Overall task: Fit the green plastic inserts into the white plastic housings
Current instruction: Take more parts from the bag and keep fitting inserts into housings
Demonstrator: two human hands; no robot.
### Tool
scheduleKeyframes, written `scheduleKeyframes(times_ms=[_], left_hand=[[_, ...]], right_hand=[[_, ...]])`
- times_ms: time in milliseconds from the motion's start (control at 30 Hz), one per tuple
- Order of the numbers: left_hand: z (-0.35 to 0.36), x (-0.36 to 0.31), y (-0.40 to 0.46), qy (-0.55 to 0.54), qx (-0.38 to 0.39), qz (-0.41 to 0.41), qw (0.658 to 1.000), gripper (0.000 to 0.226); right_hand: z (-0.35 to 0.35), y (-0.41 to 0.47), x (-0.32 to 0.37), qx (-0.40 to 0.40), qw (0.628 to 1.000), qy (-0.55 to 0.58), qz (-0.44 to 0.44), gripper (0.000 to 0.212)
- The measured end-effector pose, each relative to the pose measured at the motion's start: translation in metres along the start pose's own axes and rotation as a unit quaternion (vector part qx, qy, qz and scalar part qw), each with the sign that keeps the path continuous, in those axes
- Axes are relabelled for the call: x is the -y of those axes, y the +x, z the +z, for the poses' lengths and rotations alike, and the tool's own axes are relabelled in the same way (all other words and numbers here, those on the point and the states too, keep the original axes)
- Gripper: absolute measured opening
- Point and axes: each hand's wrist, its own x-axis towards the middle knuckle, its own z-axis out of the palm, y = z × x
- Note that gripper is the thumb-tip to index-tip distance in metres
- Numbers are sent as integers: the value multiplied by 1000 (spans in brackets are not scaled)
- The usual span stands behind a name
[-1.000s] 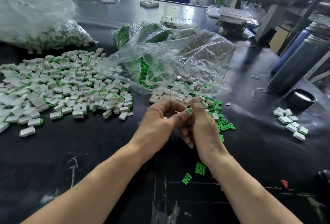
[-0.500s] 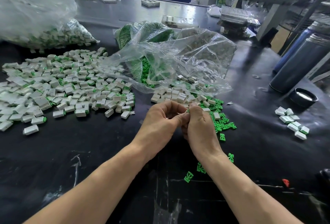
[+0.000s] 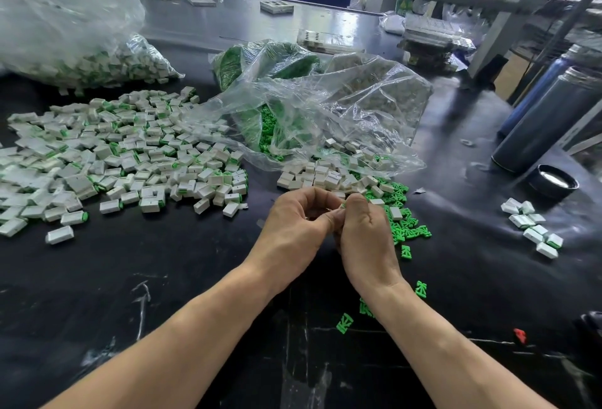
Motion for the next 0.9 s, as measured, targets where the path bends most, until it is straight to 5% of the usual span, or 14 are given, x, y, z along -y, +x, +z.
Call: scheduleKeyframes(times_ms=[133,433,700,900], left_hand=[[0,1,0,9,-7,-5,1000,3],[-6,0,4,30,-25,3,999,10],[-19,-7,4,104,-39,44,993,8],[-19,-7,0,248,-51,88,963,16]], right_hand=[[-2,-1,-2,-21,1000,-5,-5,50],[-12,2,-2,10,999,32,1,70],[-25,0,5,48,992,-3,-113,15],[-24,0,1,29,994,-16,-103,14]])
